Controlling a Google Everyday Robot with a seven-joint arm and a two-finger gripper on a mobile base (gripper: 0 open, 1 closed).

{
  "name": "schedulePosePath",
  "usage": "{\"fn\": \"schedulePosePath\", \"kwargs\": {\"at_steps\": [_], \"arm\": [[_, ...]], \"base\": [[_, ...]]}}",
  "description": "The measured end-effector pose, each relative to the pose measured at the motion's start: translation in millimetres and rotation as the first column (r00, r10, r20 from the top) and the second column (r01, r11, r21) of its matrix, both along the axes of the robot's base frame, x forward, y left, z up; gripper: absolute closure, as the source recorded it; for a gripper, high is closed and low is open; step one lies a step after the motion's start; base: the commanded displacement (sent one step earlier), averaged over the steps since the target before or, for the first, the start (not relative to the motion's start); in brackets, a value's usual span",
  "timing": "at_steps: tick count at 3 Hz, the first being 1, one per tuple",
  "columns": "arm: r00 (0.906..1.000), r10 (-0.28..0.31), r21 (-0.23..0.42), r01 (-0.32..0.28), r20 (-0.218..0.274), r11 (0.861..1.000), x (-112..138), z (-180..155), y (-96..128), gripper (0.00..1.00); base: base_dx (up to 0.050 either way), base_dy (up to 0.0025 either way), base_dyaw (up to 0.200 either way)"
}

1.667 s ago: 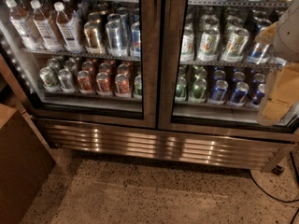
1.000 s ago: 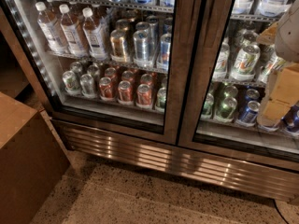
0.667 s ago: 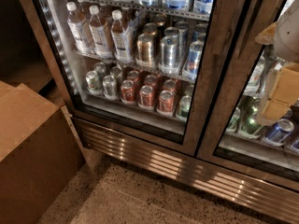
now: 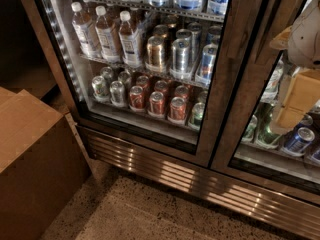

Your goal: Open left fridge door

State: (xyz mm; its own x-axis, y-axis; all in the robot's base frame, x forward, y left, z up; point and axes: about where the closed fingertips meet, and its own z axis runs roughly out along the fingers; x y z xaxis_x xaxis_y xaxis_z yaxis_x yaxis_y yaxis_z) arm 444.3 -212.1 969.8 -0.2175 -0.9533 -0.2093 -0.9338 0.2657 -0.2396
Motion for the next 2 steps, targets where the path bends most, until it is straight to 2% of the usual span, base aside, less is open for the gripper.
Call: {"fn": "schedulePosePath", "kwargs": {"at_steps": [1,2], "arm": [[0.9989,0.015,0.003,-0.015,-0.044,1.000,7.9,-30.8,6.9,0.00],[0.9989,0.015,0.003,-0.015,-0.044,1.000,7.9,-30.8,6.9,0.00]], "base": [[0.000,0.00000,0.000],[0.000,0.00000,0.000]]}}
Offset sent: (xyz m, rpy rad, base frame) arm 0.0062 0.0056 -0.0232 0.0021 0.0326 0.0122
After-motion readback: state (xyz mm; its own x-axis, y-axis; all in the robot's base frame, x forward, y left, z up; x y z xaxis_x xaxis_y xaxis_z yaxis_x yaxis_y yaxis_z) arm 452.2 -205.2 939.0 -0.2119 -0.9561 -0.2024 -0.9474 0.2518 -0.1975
